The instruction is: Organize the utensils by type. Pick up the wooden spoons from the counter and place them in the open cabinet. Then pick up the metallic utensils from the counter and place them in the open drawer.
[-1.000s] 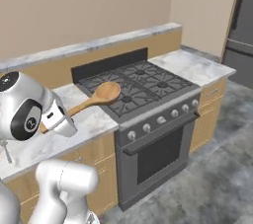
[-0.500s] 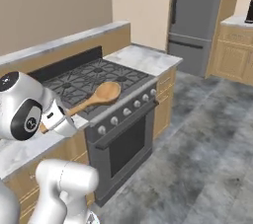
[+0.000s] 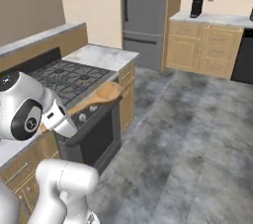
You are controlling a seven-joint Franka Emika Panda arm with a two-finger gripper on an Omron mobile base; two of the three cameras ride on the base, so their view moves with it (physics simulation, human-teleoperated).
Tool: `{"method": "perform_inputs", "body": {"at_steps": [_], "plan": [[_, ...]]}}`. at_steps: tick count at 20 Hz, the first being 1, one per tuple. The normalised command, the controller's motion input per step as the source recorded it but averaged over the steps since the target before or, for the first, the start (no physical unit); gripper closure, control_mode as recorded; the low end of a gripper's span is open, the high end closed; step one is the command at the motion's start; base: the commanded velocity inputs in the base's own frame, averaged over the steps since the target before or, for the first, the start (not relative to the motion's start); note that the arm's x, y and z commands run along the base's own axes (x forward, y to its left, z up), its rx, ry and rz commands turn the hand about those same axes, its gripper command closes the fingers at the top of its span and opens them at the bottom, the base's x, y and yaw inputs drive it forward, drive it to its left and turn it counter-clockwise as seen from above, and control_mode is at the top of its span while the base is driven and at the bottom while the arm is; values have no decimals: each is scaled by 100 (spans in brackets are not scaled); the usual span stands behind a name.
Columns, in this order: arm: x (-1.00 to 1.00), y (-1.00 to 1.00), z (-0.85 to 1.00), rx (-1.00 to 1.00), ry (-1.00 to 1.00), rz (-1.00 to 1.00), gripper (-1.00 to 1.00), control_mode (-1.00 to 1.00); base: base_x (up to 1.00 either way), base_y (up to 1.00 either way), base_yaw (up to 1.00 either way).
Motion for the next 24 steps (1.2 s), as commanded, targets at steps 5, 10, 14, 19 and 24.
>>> {"method": "perform_inputs", "body": {"at_steps": [5,10,14,19,24], "plan": [[0,0,0,0,0,0,100,100,10,-35,-42],[0,0,0,0,0,0,100,100,20,-20,-39],[0,0,0,0,0,0,100,100,46,-3,-38],[0,0,0,0,0,0,100,100,77,0,-36],[0,0,0,0,0,0,100,100,98,0,-28]]}}
